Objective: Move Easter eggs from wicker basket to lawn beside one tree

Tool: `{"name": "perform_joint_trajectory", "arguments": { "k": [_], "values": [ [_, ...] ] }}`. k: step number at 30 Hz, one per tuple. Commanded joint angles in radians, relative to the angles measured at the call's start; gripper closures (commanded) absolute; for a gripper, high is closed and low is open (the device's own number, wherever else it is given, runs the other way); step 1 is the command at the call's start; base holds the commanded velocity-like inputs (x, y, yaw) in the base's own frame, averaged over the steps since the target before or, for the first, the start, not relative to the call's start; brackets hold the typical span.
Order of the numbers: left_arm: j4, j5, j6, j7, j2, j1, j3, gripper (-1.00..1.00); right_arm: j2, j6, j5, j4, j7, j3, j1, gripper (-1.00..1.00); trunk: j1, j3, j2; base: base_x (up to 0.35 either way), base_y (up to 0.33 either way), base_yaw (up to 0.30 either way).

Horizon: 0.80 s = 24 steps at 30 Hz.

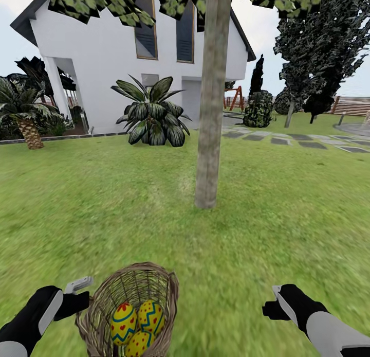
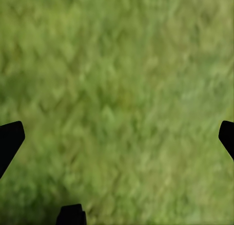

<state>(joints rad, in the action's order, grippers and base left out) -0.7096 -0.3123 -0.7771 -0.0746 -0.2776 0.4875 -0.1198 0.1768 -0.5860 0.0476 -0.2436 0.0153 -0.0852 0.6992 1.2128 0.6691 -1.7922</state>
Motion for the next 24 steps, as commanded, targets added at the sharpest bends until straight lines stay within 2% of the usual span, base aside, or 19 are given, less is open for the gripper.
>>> {"name": "perform_joint_trajectory", "arguments": {
  "k": [1,3,13,17,21,24],
  "values": [
    [-0.001,0.002,-0.005,-0.009,-0.007,0.0,-0.01,1.0,0.001,-0.005,0.005,-0.002,0.002,-0.008,0.0,-1.0,0.004,0.004,-0.008,0.0,0.0,0.0],
    [-0.001,0.002,-0.005,-0.01,-0.01,0.001,-0.025,1.0,0.001,-0.005,0.005,-0.002,0.002,-0.008,0.0,-1.0,0.012,0.011,-0.022,0.0,0.0,0.0],
    [-0.001,0.002,-0.005,-0.011,-0.036,0.0,-0.035,1.0,0.0,-0.005,0.005,-0.002,0.002,-0.008,0.0,-1.0,0.05,0.042,-0.092,0.0,0.0,0.0],
    [-0.001,0.002,-0.005,-0.011,-0.034,0.0,-0.037,1.0,0.0,-0.005,0.005,-0.002,0.002,-0.008,0.0,-1.0,0.065,0.054,-0.12,0.0,0.0,0.0],
    [-0.001,0.002,-0.005,-0.011,-0.032,0.001,-0.037,1.0,0.0,-0.005,0.004,-0.001,0.002,-0.008,0.0,-1.0,0.065,0.054,-0.12,0.0,0.0,0.0],
    [-0.001,0.003,-0.005,-0.01,-0.029,0.0,-0.036,1.0,0.0,-0.005,0.004,0.0,0.002,-0.008,0.0,-1.0,0.077,0.064,-0.141,0.0,0.0,0.0]
  ]
}}
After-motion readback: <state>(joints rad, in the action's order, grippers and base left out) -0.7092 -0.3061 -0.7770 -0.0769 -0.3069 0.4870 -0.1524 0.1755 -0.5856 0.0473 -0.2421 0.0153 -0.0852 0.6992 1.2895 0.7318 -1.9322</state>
